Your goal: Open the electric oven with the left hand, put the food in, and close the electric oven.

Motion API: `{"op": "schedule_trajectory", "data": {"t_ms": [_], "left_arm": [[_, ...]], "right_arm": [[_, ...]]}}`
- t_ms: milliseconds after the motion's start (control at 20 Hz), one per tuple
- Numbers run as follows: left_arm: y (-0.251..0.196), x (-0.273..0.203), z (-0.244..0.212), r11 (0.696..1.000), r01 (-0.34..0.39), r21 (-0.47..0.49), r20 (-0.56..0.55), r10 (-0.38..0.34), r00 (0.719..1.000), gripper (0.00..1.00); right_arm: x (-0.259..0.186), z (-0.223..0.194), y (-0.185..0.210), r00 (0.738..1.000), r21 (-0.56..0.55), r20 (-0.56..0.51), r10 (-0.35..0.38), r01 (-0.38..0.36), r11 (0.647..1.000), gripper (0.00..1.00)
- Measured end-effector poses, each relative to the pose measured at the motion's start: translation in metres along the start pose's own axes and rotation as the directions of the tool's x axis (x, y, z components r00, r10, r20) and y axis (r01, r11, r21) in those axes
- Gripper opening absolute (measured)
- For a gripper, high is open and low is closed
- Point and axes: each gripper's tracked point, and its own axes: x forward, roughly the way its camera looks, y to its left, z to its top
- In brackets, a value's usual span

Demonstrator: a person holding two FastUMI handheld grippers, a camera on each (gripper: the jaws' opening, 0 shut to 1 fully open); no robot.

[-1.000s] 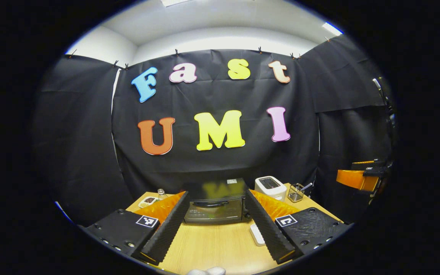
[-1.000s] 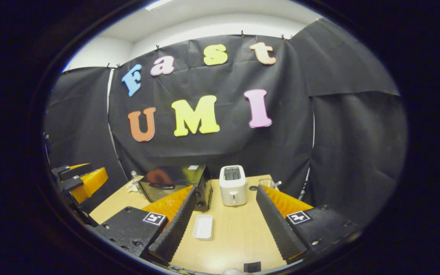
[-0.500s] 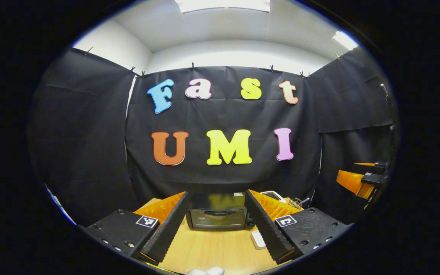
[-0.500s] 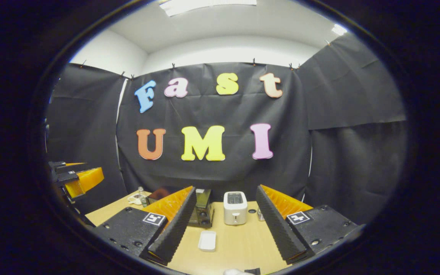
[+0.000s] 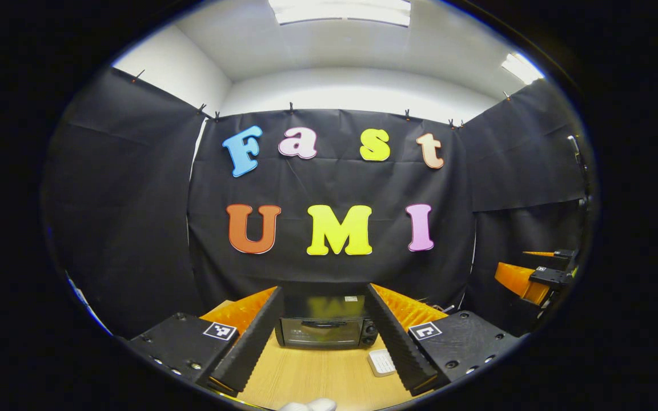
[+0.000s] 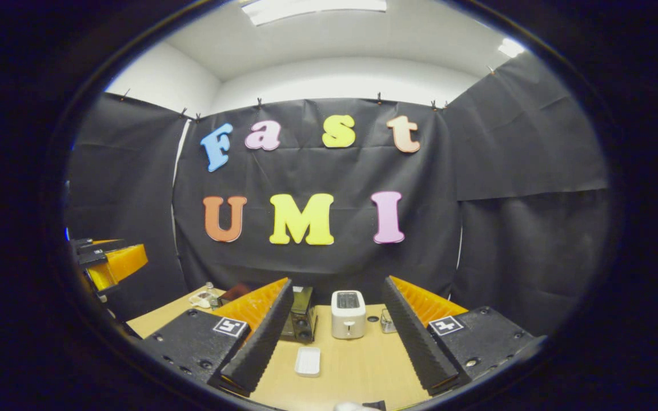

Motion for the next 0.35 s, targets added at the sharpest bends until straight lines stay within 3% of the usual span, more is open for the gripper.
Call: {"op": "schedule_trajectory", "data": {"t_ms": [50, 250, 300, 350], "left_arm": [[0.0018, -0.0019, -0.0010, 1.000, -0.003, 0.002, -0.004, 0.003, 1.000, 0.94], [0.0057, 0.0002, -0.0044, 1.000, -0.007, 0.009, -0.015, 0.007, 1.000, 0.94], [0.0070, -0.0005, -0.0053, 1.000, -0.009, 0.016, -0.012, 0.009, 1.000, 0.85], [0.0065, 0.0002, -0.0057, 1.000, -0.003, 0.020, -0.012, 0.003, 1.000, 0.94]], "right_arm": [[0.0004, 0.0011, -0.0012, 1.000, 0.011, 0.003, -0.005, 0.005, 1.000, 1.00], [-0.0003, -0.0009, -0.0066, 1.000, 0.022, -0.008, -0.016, 0.016, 1.000, 1.00], [0.0003, -0.0014, -0.0065, 1.000, 0.024, -0.008, -0.016, 0.016, 1.000, 0.90], [0.0013, -0.0012, -0.0059, 1.000, 0.025, -0.009, -0.016, 0.016, 1.000, 1.00]]}}
